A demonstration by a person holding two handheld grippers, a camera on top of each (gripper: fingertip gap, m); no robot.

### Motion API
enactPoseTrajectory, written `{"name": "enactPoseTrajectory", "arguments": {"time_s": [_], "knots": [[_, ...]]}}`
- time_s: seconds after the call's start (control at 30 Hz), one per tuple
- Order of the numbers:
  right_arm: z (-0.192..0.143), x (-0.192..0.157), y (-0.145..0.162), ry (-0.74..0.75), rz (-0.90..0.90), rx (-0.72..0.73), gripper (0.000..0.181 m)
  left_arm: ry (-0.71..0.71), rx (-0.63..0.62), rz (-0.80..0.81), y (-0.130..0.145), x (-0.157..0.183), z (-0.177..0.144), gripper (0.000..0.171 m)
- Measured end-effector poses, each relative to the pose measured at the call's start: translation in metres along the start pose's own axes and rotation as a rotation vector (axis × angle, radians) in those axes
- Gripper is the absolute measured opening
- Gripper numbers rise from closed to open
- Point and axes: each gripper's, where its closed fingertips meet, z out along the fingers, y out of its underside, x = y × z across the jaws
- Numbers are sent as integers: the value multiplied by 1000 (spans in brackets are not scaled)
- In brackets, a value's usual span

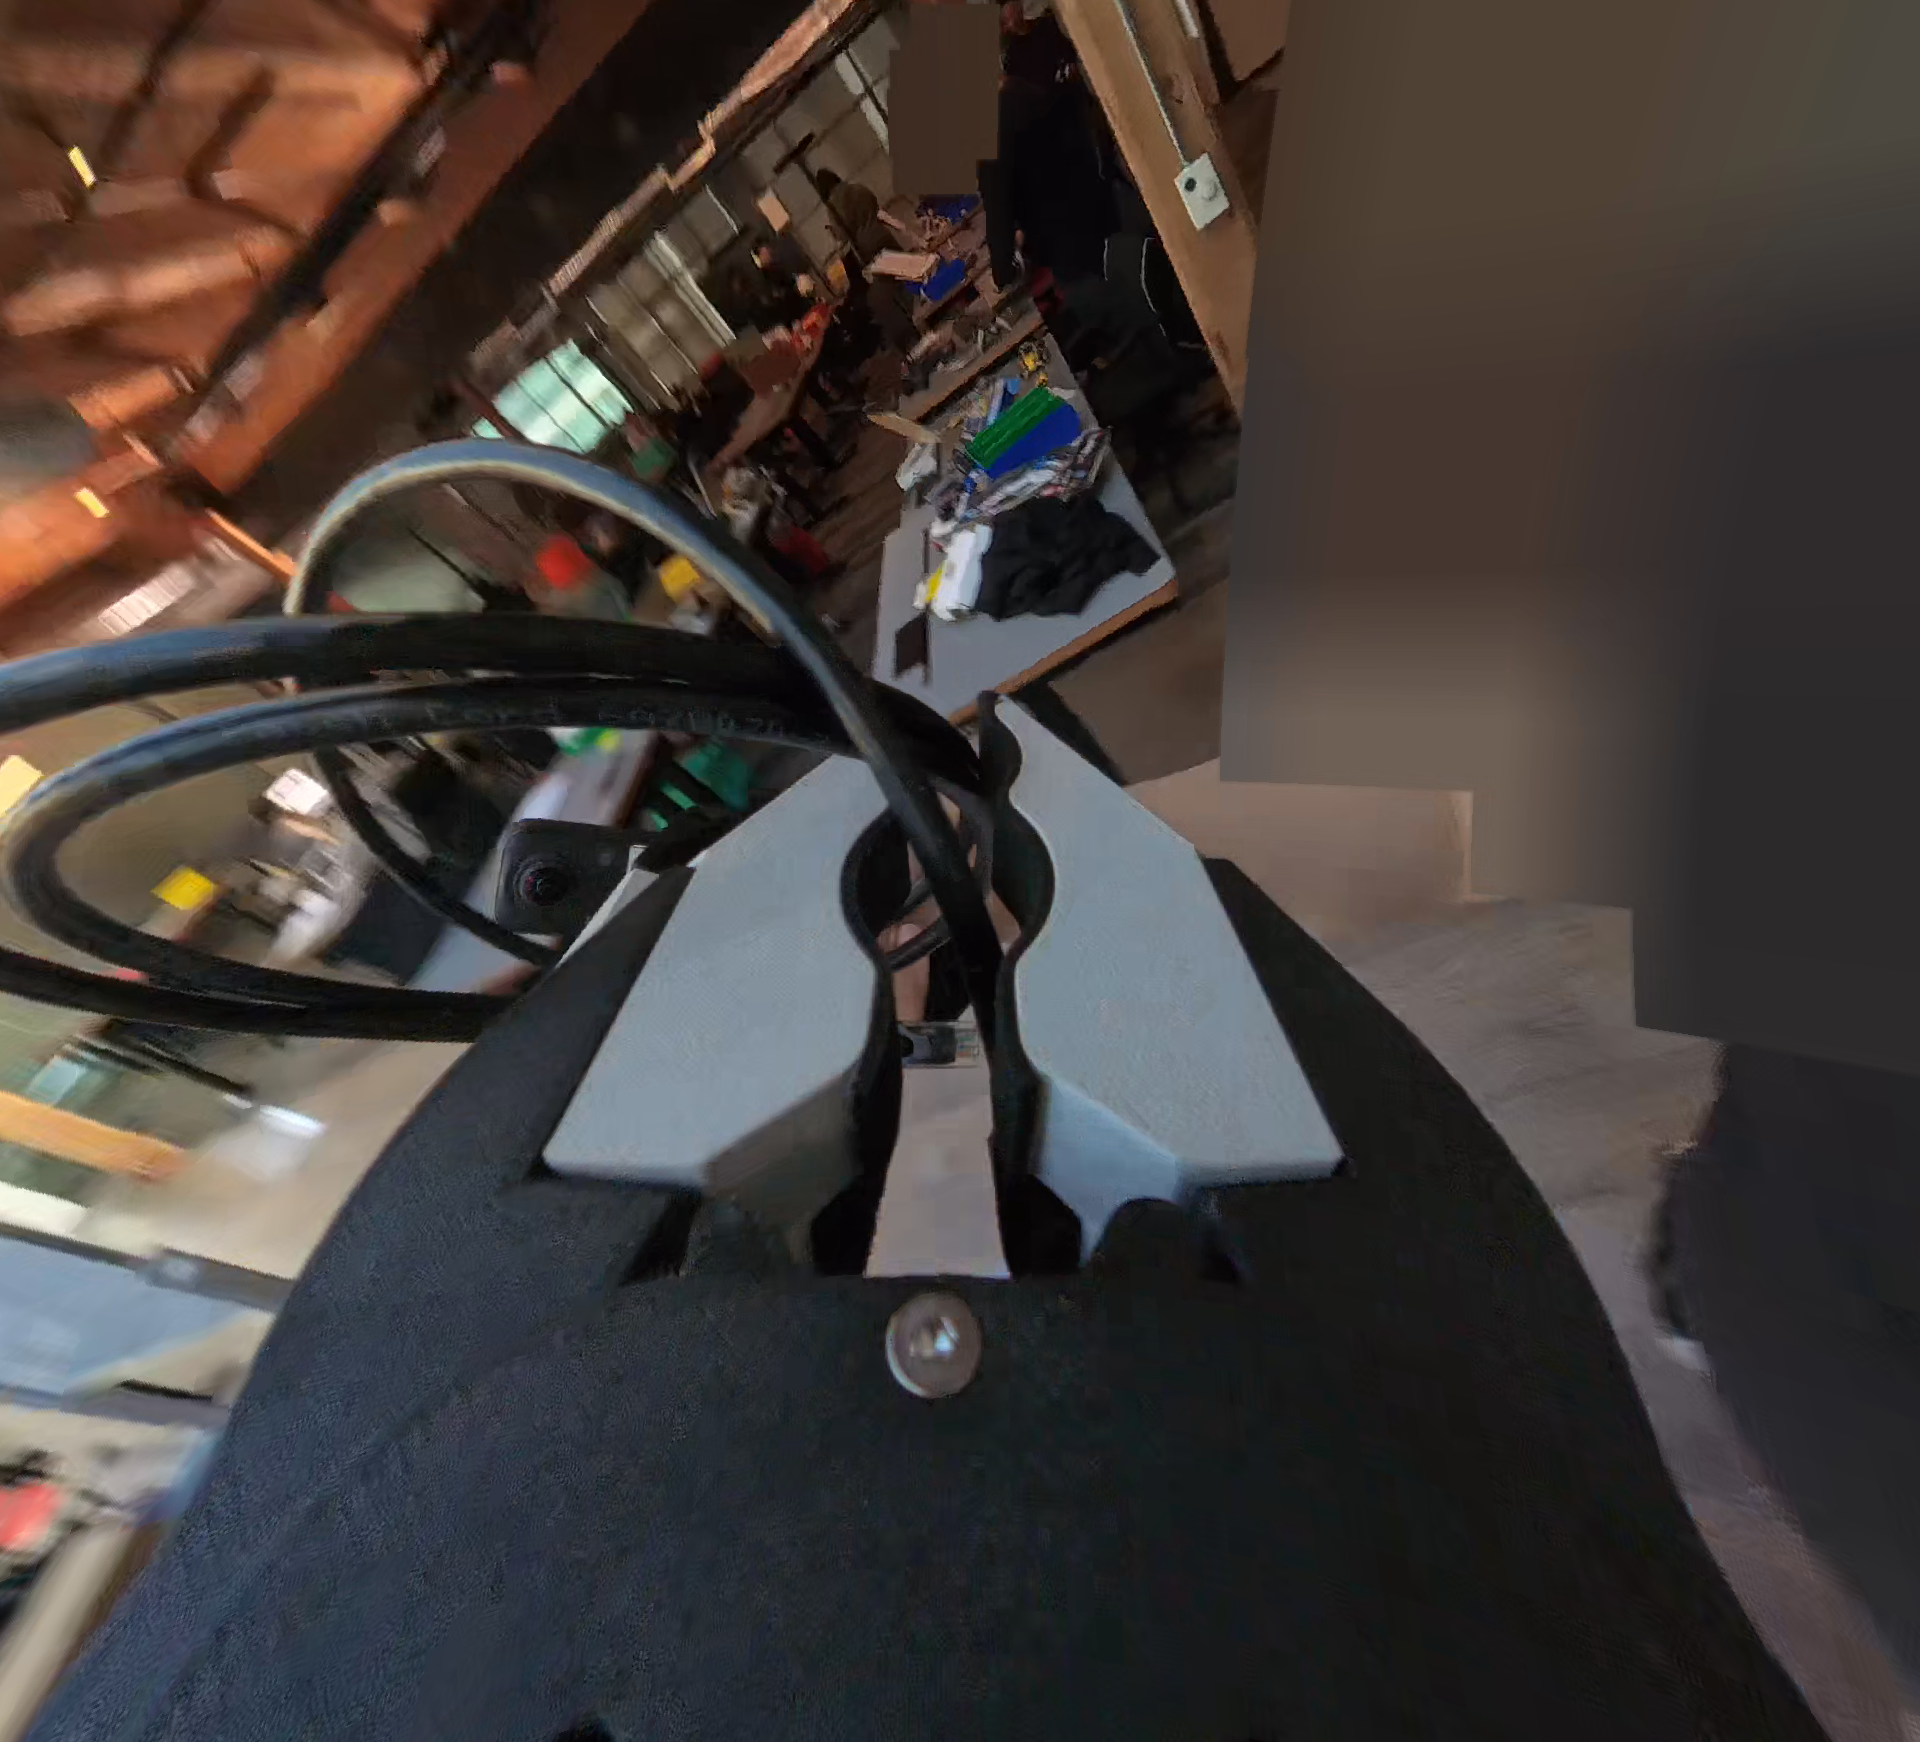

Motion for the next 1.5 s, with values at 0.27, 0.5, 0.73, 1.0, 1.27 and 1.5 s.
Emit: {"name": "enactPoseTrajectory", "arguments": {"time_s": [0.27,0.5,0.73,1.0,1.27,1.5], "knots": [[-192,209,139,78,698,793,0,96,-57,-1013,242,7,25,6],[-325,284,300,357,896,1113,0,135,84,-1655,436,91,65,6],[-410,282,304,722,598,911,0,6,-127,-1723,547,127,78,8],[-448,339,274,772,606,1053,0,-296,-81,-1906,612,106,67,5],[-484,385,311,1133,558,864,1,-358,-417,-1920,708,114,82,2],[-511,393,365,1339,654,605,6,-282,-737,-1853,770,155,121,2]]}}
